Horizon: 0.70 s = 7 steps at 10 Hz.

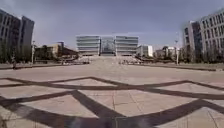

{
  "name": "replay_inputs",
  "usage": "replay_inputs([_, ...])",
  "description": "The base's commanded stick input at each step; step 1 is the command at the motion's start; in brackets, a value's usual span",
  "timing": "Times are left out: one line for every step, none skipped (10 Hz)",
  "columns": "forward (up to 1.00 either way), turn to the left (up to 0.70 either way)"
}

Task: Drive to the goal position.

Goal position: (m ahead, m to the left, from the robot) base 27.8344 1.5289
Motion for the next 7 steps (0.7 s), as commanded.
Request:
replay_inputs([1.00, 0.00])
replay_inputs([1.00, 0.00])
replay_inputs([1.00, 0.00])
replay_inputs([1.00, 0.00])
replay_inputs([1.00, 0.00])
replay_inputs([1.00, 0.00])
replay_inputs([1.00, 0.00])
